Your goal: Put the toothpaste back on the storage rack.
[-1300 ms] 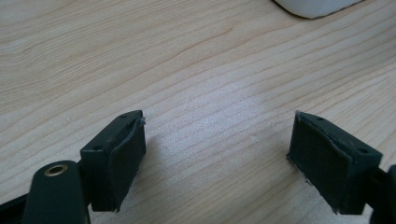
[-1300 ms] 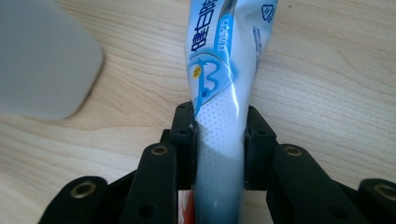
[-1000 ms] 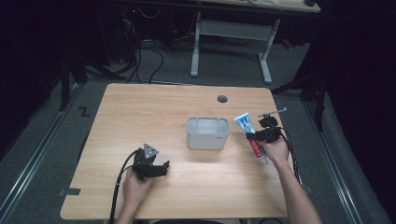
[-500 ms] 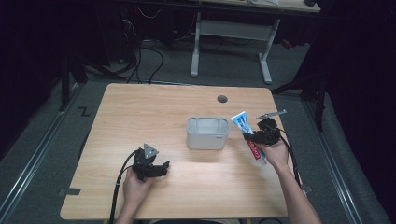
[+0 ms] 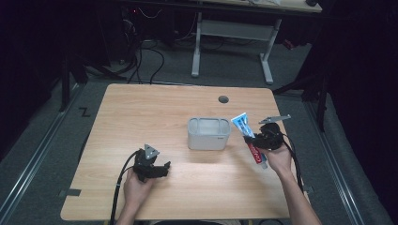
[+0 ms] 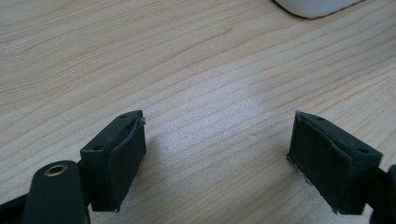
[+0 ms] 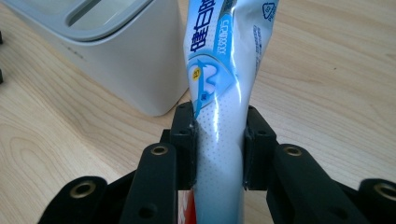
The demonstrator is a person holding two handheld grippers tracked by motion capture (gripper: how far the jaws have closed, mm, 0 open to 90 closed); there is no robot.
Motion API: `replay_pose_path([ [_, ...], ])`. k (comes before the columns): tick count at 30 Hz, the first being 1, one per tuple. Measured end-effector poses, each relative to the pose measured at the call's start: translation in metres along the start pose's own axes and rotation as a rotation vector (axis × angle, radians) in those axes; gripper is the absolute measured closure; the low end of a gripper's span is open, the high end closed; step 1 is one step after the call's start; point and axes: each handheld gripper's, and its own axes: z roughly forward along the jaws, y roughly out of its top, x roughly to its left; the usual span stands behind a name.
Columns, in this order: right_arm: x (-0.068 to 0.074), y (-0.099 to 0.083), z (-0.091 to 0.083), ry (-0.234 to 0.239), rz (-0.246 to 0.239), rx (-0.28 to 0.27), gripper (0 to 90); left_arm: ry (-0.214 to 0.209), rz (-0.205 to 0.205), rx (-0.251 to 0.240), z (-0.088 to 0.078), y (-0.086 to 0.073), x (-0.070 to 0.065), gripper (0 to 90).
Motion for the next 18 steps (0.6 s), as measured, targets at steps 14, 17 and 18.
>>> replay_pose_path([
  [14,0.019,-0.006,-0.016,0.066,-0.034,-0.094,70.8,0.000,-0.001,0.000,0.000,0.000,0.000,19.1],
  [17,0.021,-0.005,-0.019,0.079,-0.029,-0.108,70.8,-0.001,0.000,-0.001,0.000,0.000,0.000,19.2],
  [18,0.021,-0.005,-0.020,0.084,-0.030,-0.115,70.8,0.000,0.000,-0.001,0.000,0.000,0.000,19.2],
])
